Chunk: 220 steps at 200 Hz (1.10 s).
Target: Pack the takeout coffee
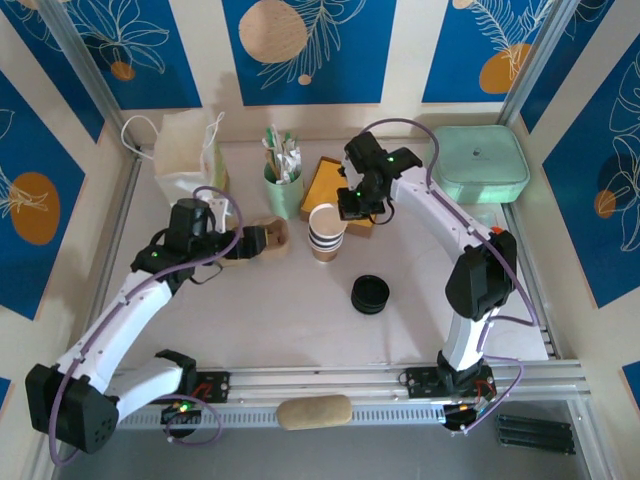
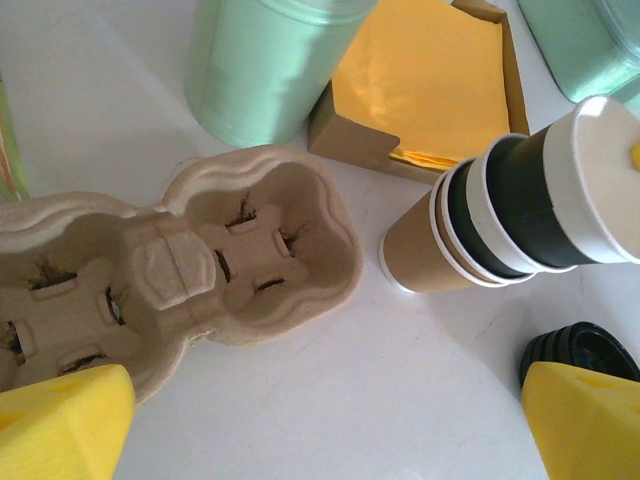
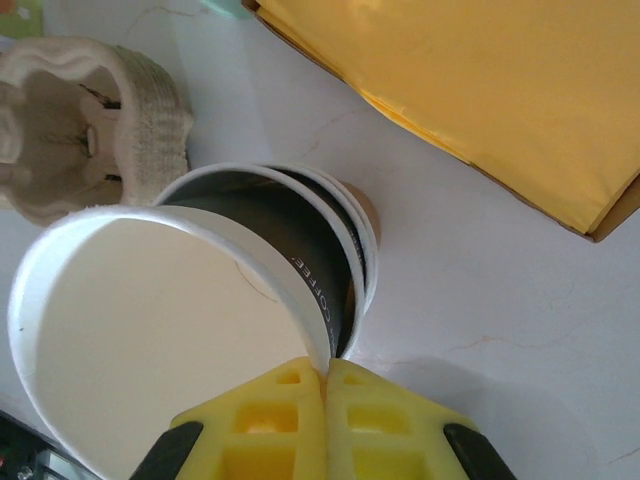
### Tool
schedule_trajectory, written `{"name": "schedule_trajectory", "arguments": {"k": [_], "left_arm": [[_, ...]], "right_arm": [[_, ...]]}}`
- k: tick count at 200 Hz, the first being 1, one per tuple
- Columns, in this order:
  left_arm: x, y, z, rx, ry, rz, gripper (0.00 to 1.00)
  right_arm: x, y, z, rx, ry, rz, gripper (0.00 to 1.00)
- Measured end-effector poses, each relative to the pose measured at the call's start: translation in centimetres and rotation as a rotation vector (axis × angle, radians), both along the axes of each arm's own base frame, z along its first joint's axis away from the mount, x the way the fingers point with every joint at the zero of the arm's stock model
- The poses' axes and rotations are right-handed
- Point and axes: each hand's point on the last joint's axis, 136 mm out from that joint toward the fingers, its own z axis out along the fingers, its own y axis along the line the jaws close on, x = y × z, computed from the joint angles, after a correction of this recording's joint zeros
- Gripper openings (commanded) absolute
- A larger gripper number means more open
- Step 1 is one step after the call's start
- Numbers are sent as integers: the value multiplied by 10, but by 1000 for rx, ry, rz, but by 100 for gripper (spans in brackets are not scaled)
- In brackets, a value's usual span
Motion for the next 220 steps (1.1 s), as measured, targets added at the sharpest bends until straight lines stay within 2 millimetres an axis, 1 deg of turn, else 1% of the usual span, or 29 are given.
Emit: {"name": "schedule_trajectory", "arguments": {"k": [49, 63, 89, 107, 119, 129, 144, 158, 174, 182, 196, 208, 220], "left_arm": [[1, -4, 2, 1, -3, -10, 99], [1, -5, 3, 2, -7, -11, 99], [1, -5, 4, 3, -7, -12, 100], [1, -6, 4, 3, -8, -15, 99], [0, -6, 4, 3, -8, -15, 99], [1, -6, 4, 4, -9, -14, 99], [1, -6, 4, 5, -9, -15, 99], [1, -6, 4, 6, -10, -13, 100], [1, -6, 4, 7, -10, -12, 99], [1, -6, 4, 7, -10, -12, 100], [1, -6, 4, 7, -12, -12, 99], [0, -6, 5, 7, -13, -13, 99], [0, -7, 5, 7, -14, -15, 99]], "right_arm": [[4, 2, 29, 44, -59, -6, 0], [3, 2, 42, 60, -85, -5, 0], [-1, 1, 73, 98, -148, -4, 0], [-11, 2, 95, 124, -191, 7, 0], [-20, 5, 105, 138, -209, 23, 0], [-31, 10, 113, 148, -223, 48, 0], [-51, 20, 120, 158, -230, 94, 0], [-73, 28, 117, 160, -217, 138, 0], [-99, 35, 103, 141, -180, 182, 0], [-112, 37, 91, 125, -150, 198, 0], [-132, 39, 65, 85, -87, 225, 0], [-145, 38, 40, 48, -28, 226, 0], [-153, 36, 18, 11, 17, 222, 0]]}}
